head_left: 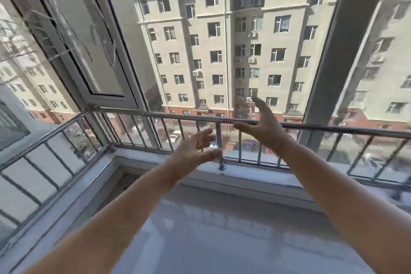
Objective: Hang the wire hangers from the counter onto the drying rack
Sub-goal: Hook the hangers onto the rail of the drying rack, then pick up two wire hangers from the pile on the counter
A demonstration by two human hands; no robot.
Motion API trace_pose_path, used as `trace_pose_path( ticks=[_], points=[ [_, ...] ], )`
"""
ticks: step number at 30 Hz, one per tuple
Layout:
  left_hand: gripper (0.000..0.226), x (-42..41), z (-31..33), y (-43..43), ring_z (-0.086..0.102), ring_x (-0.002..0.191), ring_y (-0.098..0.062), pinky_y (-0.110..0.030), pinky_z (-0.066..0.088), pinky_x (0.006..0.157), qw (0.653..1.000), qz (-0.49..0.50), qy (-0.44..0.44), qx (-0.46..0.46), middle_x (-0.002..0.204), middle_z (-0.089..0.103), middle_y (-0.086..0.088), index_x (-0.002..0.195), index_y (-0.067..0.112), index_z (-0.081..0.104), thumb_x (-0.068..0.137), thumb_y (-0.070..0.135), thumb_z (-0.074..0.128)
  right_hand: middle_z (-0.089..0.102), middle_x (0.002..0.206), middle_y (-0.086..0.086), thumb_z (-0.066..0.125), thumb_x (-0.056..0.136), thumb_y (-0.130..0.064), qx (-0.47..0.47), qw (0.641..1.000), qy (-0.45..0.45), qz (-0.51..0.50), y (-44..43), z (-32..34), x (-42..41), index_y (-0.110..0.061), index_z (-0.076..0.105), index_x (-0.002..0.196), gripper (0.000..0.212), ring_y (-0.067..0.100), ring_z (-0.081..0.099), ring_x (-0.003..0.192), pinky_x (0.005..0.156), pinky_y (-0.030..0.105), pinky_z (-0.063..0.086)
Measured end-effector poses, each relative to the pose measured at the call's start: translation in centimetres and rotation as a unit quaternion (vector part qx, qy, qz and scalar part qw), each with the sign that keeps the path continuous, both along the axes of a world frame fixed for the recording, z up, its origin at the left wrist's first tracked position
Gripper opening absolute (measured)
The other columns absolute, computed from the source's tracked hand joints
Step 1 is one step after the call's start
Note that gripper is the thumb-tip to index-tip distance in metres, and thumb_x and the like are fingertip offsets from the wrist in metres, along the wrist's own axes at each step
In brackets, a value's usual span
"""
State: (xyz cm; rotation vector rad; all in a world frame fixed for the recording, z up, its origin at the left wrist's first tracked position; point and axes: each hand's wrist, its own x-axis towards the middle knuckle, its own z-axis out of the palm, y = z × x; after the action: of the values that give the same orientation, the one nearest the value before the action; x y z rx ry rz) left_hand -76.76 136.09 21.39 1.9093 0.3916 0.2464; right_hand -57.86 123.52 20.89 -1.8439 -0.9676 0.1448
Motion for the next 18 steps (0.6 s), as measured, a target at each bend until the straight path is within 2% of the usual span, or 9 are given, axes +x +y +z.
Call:
trace_pose_path(
  ticks=[2, 6, 10, 14, 18],
  points=[
    [0.086, 2.7, -0.4, -3.9, 0.049, 0.124, -0.005, -0.036, 0.039, 0.107, 0.999, -0.04, 0.003, 0.009, 0.132, 0.054, 0.012, 0.143, 0.026, 0.035, 0.069, 0.05, 0.073, 0.027, 0.152, 0.01, 0.075, 0.071, -0.041, -0.007, 0.999, -0.01, -0.038, -4.9, -0.5, 1.9, -0.014, 0.022, 0.146, 0.096, 0.024, 0.026, 0.139, 0.108, 0.024, 0.021],
    [0.082, 7.8, -1.6, -12.3, 0.048, 0.124, -0.004, -0.034, 0.038, 0.107, 0.995, -0.103, -0.001, 0.016, 0.133, 0.054, 0.009, 0.14, 0.025, 0.038, 0.069, 0.042, 0.075, 0.026, 0.152, 0.01, 0.074, 0.071, -0.046, -0.025, 0.993, -0.01, -0.113, -15.3, -1.6, 4.9, -0.018, 0.018, 0.147, 0.098, 0.026, 0.024, 0.139, 0.115, 0.042, 0.023],
    [0.084, 12.1, -2.8, -20.9, 0.048, 0.125, -0.007, -0.028, 0.037, 0.104, 0.985, -0.172, -0.003, 0.022, 0.132, 0.054, 0.007, 0.14, 0.022, 0.038, 0.066, 0.039, 0.075, 0.025, 0.153, 0.009, 0.074, 0.073, -0.043, -0.037, 0.981, -0.006, -0.188, -25.5, -2.7, 6.8, -0.017, 0.018, 0.147, 0.096, 0.023, 0.023, 0.141, 0.116, 0.04, 0.021],
    [0.085, 15.8, -3.7, -29.3, 0.049, 0.12, -0.002, -0.033, 0.038, 0.109, 0.972, -0.235, -0.006, 0.013, 0.127, 0.055, 0.011, 0.137, 0.025, 0.04, 0.063, 0.038, 0.081, 0.024, 0.153, 0.01, 0.074, 0.072, -0.044, -0.051, 0.965, 0.002, -0.256, -36.0, -4.1, 8.3, -0.02, 0.017, 0.148, 0.098, 0.025, 0.023, 0.141, 0.115, 0.045, 0.023],
    [0.084, 19.1, -4.0, -37.9, 0.05, 0.121, -0.001, -0.035, 0.037, 0.109, 0.953, -0.303, -0.006, 0.003, 0.13, 0.056, 0.009, 0.137, 0.025, 0.043, 0.063, 0.041, 0.08, 0.017, 0.156, 0.002, 0.072, 0.073, -0.047, -0.059, 0.944, 0.03, -0.324, -46.4, -4.6, 9.3, -0.027, 0.012, 0.148, 0.098, 0.023, 0.019, 0.142, 0.115, 0.045, 0.023]
  ],
)
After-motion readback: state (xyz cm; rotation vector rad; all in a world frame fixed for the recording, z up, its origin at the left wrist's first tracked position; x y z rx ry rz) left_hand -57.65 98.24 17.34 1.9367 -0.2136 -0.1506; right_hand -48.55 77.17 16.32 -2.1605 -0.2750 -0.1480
